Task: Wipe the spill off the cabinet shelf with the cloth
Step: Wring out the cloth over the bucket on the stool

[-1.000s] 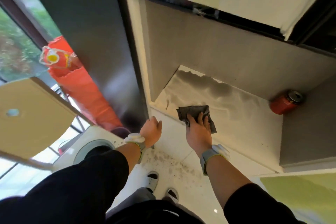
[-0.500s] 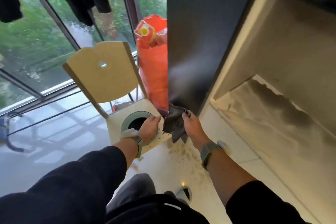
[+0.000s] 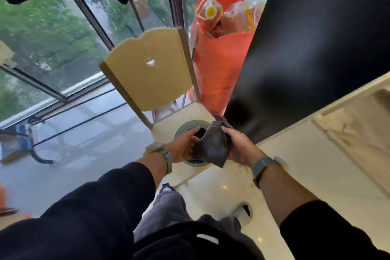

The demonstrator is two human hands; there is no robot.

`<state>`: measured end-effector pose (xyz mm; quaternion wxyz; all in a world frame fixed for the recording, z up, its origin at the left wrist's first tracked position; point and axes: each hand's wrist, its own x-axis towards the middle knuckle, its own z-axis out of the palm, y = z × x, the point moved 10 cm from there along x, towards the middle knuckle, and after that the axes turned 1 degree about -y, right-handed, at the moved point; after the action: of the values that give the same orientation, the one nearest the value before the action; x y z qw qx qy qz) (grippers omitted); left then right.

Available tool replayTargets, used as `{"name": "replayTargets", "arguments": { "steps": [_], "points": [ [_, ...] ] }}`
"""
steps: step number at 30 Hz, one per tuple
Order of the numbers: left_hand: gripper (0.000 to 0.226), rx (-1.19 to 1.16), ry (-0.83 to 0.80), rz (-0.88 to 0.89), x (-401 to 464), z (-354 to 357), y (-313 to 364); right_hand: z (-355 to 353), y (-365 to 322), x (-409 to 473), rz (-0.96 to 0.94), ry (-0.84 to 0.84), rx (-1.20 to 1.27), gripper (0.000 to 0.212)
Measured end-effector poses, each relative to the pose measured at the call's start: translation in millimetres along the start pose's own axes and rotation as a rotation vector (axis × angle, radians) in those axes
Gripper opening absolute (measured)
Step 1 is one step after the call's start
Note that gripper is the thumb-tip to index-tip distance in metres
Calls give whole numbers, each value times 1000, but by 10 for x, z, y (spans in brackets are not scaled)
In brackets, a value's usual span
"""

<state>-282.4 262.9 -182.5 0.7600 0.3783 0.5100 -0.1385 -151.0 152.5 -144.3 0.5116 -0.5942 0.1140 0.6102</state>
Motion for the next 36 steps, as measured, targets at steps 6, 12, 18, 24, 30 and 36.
{"name": "replayTargets", "arguments": {
  "steps": [6, 12, 18, 24, 30, 36],
  "points": [
    [14, 132, -119, -75, 379, -446, 156, 260, 339, 409, 187, 101, 44, 37],
    [17, 137, -156, -121, 867, -691, 166, 249, 513, 868, 168, 98, 17, 37],
    [30, 104, -166, -244, 1451, -966, -101, 140, 871, 1545, 199, 11, 125, 46],
    [28, 104, -192, -294, 1956, -997, -260, 27, 1199, 1858, 231, -11, 214, 48],
    [35, 120, -186, -311, 2271, -967, -337, -18, 1259, 1947, 202, 11, 132, 39],
    [12, 236, -154, -353, 2294, -967, -352, 40, 1267, 1997, 299, 71, 245, 59]
  ]
}}
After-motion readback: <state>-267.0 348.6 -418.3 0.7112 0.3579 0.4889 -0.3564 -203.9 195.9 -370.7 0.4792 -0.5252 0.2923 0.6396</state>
